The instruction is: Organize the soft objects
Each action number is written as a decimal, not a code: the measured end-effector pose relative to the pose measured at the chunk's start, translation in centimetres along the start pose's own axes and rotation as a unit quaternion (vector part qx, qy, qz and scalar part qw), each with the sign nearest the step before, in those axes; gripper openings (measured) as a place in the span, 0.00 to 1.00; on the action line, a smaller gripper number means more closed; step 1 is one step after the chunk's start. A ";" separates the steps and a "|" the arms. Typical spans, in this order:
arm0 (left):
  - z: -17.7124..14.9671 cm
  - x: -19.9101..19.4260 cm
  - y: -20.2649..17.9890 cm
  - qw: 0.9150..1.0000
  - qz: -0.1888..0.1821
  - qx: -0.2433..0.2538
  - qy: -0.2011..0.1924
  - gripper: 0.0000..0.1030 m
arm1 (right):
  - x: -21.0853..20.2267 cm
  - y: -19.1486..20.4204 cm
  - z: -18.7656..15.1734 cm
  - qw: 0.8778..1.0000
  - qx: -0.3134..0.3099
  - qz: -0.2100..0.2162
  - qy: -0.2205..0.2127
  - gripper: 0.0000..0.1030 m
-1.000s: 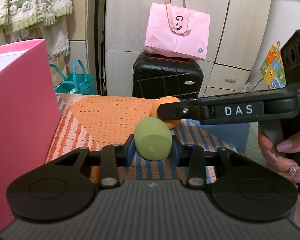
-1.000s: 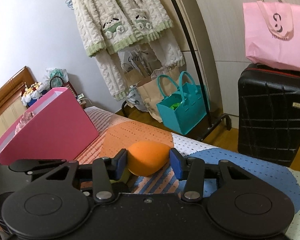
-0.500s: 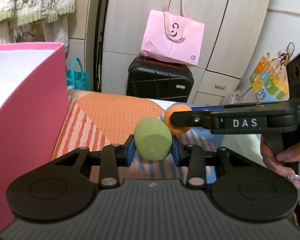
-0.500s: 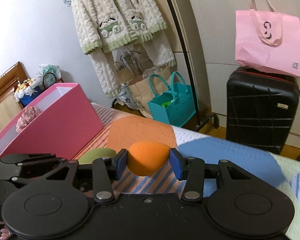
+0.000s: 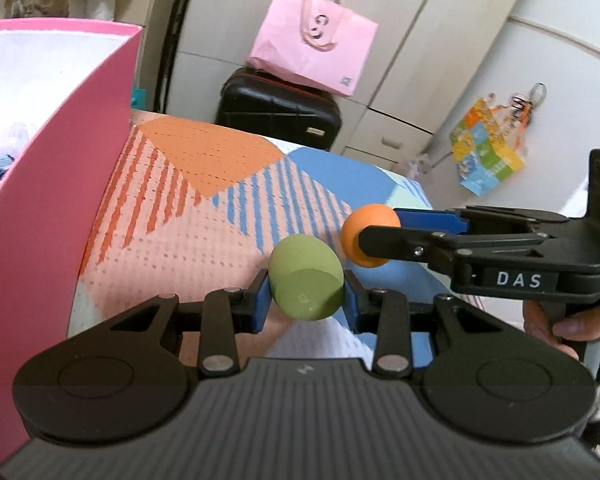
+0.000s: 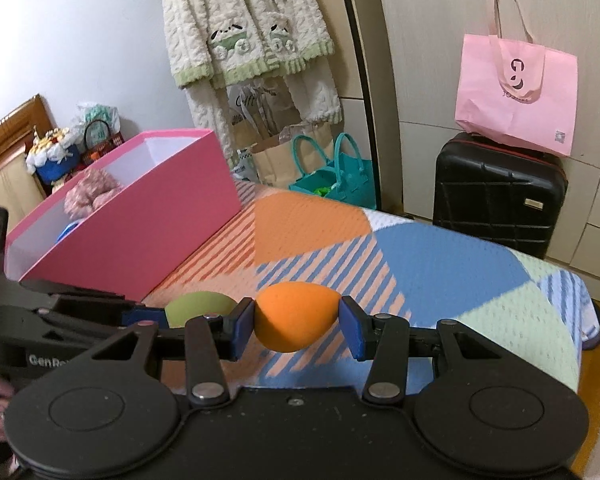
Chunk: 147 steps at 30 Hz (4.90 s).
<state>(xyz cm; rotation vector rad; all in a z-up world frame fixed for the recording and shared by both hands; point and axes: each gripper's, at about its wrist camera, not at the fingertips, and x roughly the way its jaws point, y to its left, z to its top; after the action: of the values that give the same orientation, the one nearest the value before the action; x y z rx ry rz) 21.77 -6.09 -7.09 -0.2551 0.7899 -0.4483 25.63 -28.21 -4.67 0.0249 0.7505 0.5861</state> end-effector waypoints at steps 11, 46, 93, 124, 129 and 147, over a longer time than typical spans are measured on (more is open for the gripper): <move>-3.2 -6.6 -1.1 0.999 -0.019 0.047 0.019 0.34 | -4.5 4.0 -3.2 1.000 -0.011 -0.015 0.014 0.50; -4.5 -22.5 4.2 0.996 -0.030 0.083 -0.012 0.35 | -9.2 19.3 -4.6 0.993 -0.078 0.090 -0.003 0.50; 10.4 -8.8 17.6 0.996 0.069 0.033 0.041 0.41 | 10.4 21.9 8.5 0.975 -0.218 -0.028 0.017 0.52; 5.8 -18.3 11.6 0.985 0.161 0.055 -0.011 0.94 | -0.9 19.0 5.1 0.993 -0.076 -0.057 -0.076 0.73; 4.0 -20.9 9.3 0.976 0.185 0.106 -0.044 0.94 | -2.1 19.7 4.4 0.992 -0.064 -0.091 -0.065 0.91; -2.5 -24.8 2.0 0.951 0.236 0.160 -0.123 1.00 | -11.0 22.6 -1.5 0.973 0.018 -0.199 -0.120 0.97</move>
<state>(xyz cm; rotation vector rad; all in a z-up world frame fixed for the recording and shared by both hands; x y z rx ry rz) 5.26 7.43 5.93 0.1804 0.4991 -0.0834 7.17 -15.12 6.25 -0.0209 0.5103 0.1821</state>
